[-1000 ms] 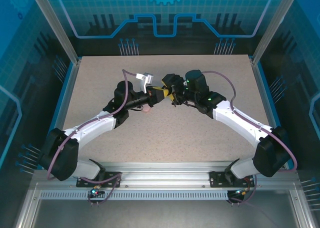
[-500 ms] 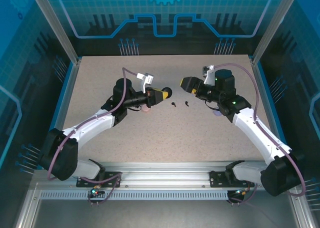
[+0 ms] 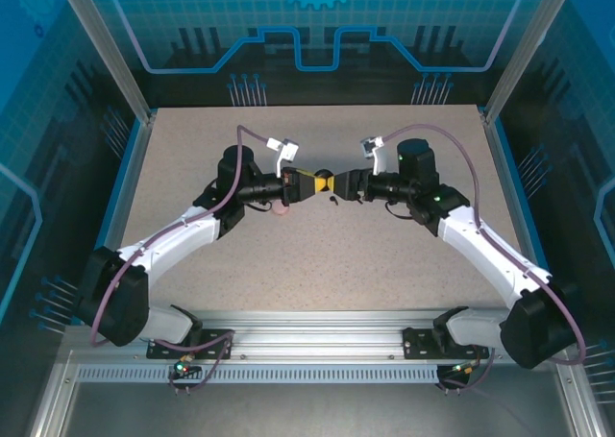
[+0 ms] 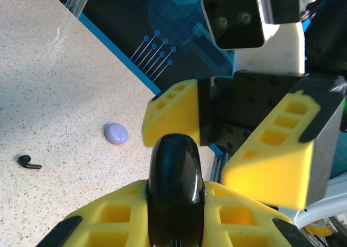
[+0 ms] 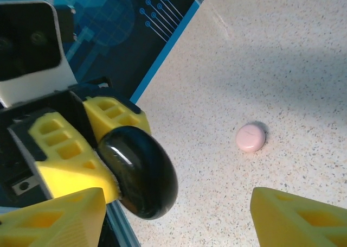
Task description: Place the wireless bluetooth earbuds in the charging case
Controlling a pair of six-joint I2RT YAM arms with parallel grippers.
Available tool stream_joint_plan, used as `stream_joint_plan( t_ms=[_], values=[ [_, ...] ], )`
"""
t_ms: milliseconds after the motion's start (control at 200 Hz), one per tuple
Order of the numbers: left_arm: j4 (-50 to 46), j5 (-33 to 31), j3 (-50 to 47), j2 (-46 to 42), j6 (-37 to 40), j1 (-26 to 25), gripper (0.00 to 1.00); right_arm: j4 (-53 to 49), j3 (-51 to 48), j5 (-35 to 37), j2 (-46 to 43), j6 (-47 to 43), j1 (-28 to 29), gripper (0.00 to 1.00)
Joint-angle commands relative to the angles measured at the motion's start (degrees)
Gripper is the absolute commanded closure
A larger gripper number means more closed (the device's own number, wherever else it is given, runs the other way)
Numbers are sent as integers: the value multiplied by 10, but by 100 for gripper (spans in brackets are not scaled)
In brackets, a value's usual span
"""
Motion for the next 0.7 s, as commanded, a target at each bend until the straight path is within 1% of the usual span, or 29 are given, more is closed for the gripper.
stream_joint_plan(
  t_ms=[0, 100, 220, 330, 470, 555, 695],
  values=[
    [-4, 19, 22, -3, 6, 3, 100, 6, 16, 4, 16, -13, 7, 31],
    [-4, 23, 21, -7, 5, 3, 100, -1, 11, 26, 26, -18, 3, 35],
    [-5, 29, 20, -15, 3, 2, 100, 17, -15, 31, 29, -1, -26, 40],
    [-3, 33, 20, -21, 1, 2, 100, 35, -33, 27, 32, 15, -47, 42],
    [1, 34, 18, -24, -2, 2, 100, 35, -34, 21, 38, 17, -49, 43],
    [-1, 29, 17, -23, 1, 3, 100, 28, -37, 14, 25, 16, -54, 45],
    [6, 25, 13, -18, -2, 3, 100, 17, -49, -7, -24, 22, -59, 46]
  ],
)
